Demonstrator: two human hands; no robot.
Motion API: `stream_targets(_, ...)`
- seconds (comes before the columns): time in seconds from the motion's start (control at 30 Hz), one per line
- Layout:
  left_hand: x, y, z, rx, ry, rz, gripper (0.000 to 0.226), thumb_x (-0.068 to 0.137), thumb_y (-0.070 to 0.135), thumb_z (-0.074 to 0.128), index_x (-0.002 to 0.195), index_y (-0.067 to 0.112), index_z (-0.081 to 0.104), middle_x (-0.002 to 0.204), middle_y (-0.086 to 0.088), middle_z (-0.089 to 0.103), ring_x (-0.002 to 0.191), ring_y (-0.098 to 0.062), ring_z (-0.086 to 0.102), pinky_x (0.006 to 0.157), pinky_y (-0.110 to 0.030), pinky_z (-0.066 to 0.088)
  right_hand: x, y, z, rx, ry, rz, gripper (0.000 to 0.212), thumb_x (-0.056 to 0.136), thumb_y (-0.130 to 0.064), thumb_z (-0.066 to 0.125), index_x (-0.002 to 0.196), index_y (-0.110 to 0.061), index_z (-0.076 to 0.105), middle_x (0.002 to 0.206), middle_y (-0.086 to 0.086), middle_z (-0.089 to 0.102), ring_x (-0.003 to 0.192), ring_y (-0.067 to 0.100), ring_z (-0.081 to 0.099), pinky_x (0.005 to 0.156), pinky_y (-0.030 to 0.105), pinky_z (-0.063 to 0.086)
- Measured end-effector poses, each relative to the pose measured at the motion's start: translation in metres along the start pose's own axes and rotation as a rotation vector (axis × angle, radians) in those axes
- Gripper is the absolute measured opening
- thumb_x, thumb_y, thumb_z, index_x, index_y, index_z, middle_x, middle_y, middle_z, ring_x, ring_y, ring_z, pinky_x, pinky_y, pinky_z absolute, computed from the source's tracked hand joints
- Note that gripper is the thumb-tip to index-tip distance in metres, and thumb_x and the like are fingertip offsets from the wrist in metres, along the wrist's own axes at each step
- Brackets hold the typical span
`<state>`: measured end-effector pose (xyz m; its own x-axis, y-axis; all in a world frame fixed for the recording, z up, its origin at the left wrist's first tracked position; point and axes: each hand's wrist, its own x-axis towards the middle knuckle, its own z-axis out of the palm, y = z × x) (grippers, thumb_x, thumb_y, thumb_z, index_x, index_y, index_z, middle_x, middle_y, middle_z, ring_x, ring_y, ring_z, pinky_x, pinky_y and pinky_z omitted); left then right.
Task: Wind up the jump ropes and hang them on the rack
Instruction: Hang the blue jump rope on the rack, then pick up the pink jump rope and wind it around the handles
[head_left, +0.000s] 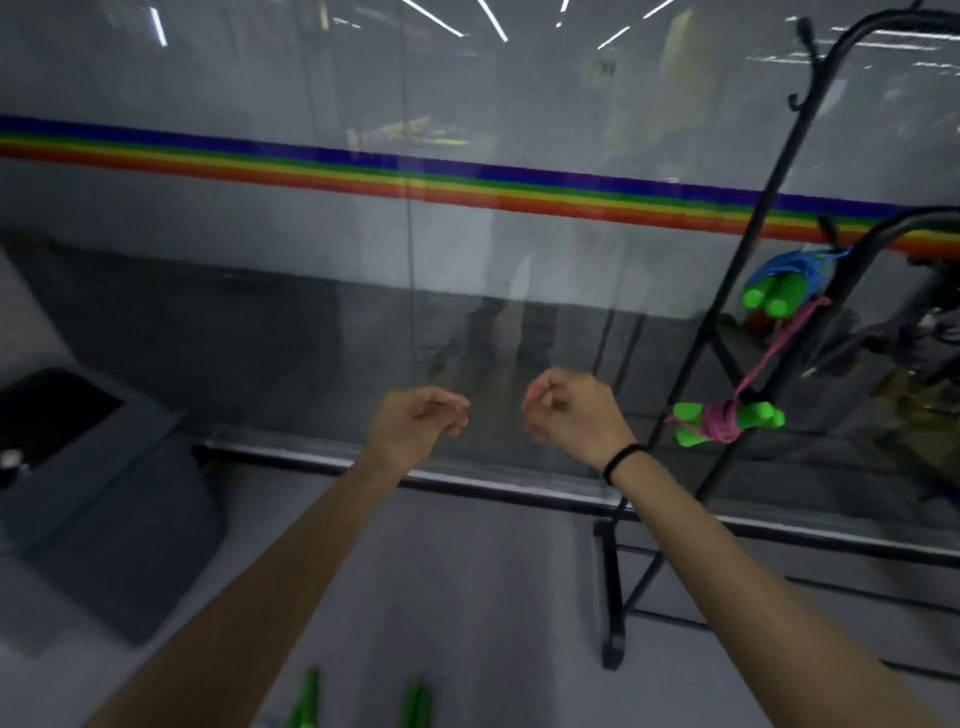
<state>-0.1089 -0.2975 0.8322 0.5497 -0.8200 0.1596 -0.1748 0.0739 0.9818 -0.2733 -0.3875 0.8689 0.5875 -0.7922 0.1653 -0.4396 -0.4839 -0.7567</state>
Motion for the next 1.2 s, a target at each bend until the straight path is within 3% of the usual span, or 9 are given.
stream_targets(0.1,-0.028,-0.019,-0.065,0.059,0.029,-0.047,0.017,0.084,-0.012,0.054,0.089,-0.001,0.066,0.041,0.010,0.062,0.042,0.002,0.058,0.050,-0.010,0.050,-0.013,-0.030,0.062,0.052,-0.111,-0.005,0.015,0.080,-0.013,0.060,0.067,-0.021,0.056,0.060,0.005,0.068,0.050,0.011,0.061,0.062,0.027,0.053)
stream_targets(0.3,-0.091,-0.079,-0.189,0.208,-0.016,-0.132,0.023,0.084,-0.012,0.053,0.076,0.007,0.066,0.041,0.013,0.060,0.040,0.002,0.052,0.049,-0.010,0.044,-0.044,-0.069,0.193,0.142,-0.288,0.116,0.020,0.085,-0.018,0.060,0.066,-0.022,0.056,0.060,-0.001,0.064,0.043,0.003,0.057,0.048,0.015,0.046)
stream_targets(0.37,-0.107,-0.099,-0.219,0.229,-0.003,-0.183,0.027,0.084,-0.012,0.054,0.070,0.009,0.064,0.041,0.014,0.061,0.040,0.003,0.053,0.050,-0.010,0.045,-0.051,-0.072,0.232,0.149,-0.323,0.149,0.018,0.084,-0.017,0.058,0.066,-0.020,0.058,0.063,0.003,0.065,0.051,0.010,0.060,0.057,0.023,0.051)
stream_targets(0.5,-0.131,-0.156,-0.251,0.248,-0.010,-0.238,0.018,0.083,-0.012,0.054,0.089,-0.001,0.066,0.042,0.014,0.062,0.041,0.003,0.055,0.050,-0.009,0.046,-0.070,-0.045,0.305,0.167,-0.394,0.276,0.010,0.082,-0.010,0.054,0.075,-0.008,0.061,0.071,0.013,0.066,0.057,0.018,0.059,0.069,0.034,0.055)
stream_targets(0.67,-0.157,-0.290,-0.249,0.202,-0.057,-0.326,0.016,0.084,-0.012,0.053,0.089,-0.004,0.066,0.042,0.012,0.062,0.041,0.002,0.056,0.050,-0.008,0.047,-0.101,0.062,0.408,0.166,-0.386,0.447,0.008,0.084,-0.009,0.054,0.082,-0.006,0.061,0.068,0.010,0.064,0.048,0.010,0.058,0.043,0.013,0.046)
stream_targets(0.87,-0.189,-0.540,-0.215,0.134,-0.104,-0.361,0.032,0.085,-0.013,0.051,0.069,0.011,0.064,0.044,0.012,0.063,0.043,0.003,0.057,0.052,-0.009,0.049,-0.146,0.271,0.573,0.108,-0.380,0.610,0.016,0.087,-0.007,0.054,0.071,-0.012,0.055,0.063,0.006,0.059,0.035,0.004,0.055,0.036,0.012,0.045)
stream_targets(0.97,-0.203,-0.643,-0.207,0.131,-0.109,-0.366,0.030,0.086,-0.011,0.051,0.068,0.011,0.064,0.044,0.012,0.063,0.044,0.002,0.059,0.052,-0.009,0.050,-0.166,0.371,0.647,0.068,-0.339,0.674,0.008,0.086,-0.004,0.053,0.082,-0.009,0.058,0.083,0.016,0.065,0.060,0.020,0.063,0.053,0.024,0.056)
stream_targets(1.03,-0.214,-0.692,-0.209,0.131,-0.112,-0.344,0.017,0.087,-0.010,0.052,0.083,0.000,0.066,0.044,0.011,0.063,0.044,0.002,0.059,0.052,-0.009,0.050,-0.178,0.426,0.689,-0.002,-0.342,0.712,0.019,0.086,-0.005,0.053,0.104,-0.003,0.060,0.108,0.022,0.063,0.086,0.031,0.067,0.068,0.031,0.059)
stream_targets(1.2,-0.237,-0.754,-0.227,0.144,-0.108,-0.302,0.017,0.088,-0.009,0.051,0.099,-0.017,0.061,0.045,0.010,0.063,0.046,0.002,0.059,0.053,-0.009,0.050,-0.200,0.522,0.760,-0.314,-0.250,0.689,0.042,0.093,-0.023,0.041,0.131,-0.006,0.040,0.130,0.020,0.052,0.117,0.037,0.051,0.096,0.038,0.042)
